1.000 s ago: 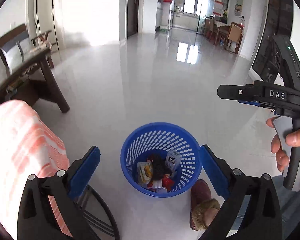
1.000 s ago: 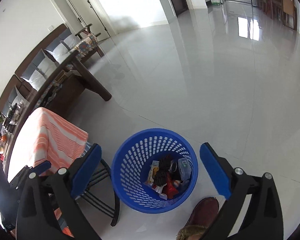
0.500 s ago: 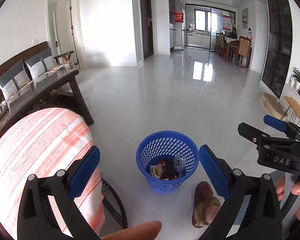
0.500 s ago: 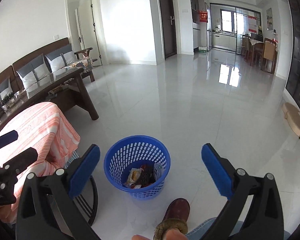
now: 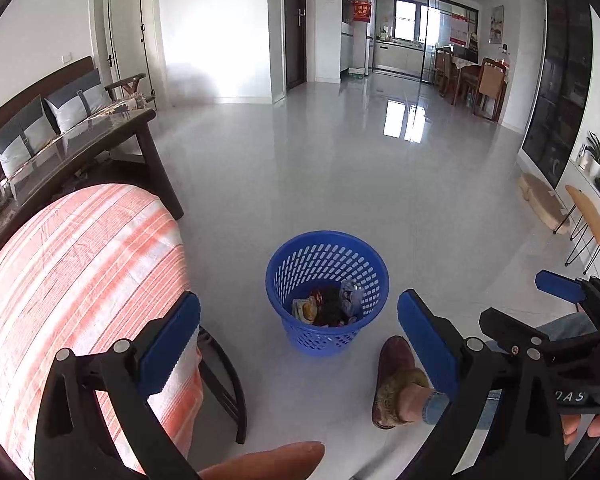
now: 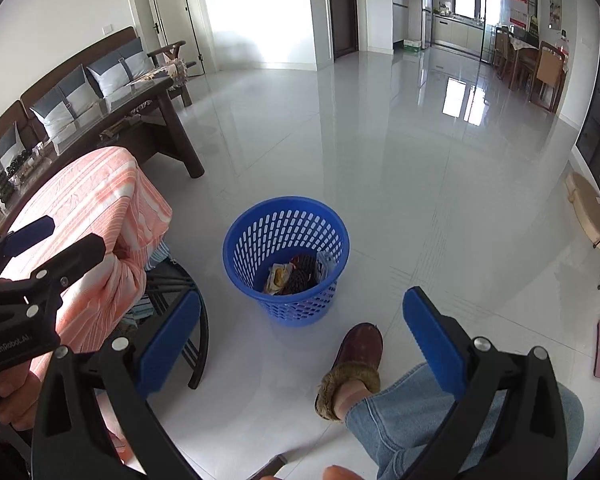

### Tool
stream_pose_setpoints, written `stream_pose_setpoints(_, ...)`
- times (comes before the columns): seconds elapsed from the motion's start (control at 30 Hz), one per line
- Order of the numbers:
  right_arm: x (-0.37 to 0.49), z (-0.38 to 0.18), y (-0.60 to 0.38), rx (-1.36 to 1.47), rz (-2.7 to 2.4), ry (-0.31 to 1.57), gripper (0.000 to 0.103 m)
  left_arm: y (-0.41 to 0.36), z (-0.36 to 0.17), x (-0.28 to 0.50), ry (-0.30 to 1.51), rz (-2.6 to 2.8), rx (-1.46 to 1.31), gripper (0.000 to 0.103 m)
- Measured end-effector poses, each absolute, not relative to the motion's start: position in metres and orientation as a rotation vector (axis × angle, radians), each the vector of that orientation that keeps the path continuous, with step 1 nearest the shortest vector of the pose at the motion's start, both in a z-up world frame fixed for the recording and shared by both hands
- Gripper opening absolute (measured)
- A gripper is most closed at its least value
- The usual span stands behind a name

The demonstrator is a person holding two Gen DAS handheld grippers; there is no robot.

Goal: Collect trash

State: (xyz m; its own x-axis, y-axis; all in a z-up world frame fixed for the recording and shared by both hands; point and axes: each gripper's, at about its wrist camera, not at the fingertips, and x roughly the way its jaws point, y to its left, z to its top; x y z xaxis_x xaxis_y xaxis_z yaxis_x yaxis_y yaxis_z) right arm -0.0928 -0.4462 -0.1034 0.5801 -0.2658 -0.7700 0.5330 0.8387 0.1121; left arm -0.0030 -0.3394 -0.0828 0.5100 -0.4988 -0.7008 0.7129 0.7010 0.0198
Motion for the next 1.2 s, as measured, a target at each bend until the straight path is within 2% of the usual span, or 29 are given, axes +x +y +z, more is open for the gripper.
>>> stream_pose_setpoints(1.2,-0.086,-0.096,-0.424,0.312,-0.466,0.859,0.098,-0.338,-0.092,0.007,0.8,-0.699,0.326,0.098)
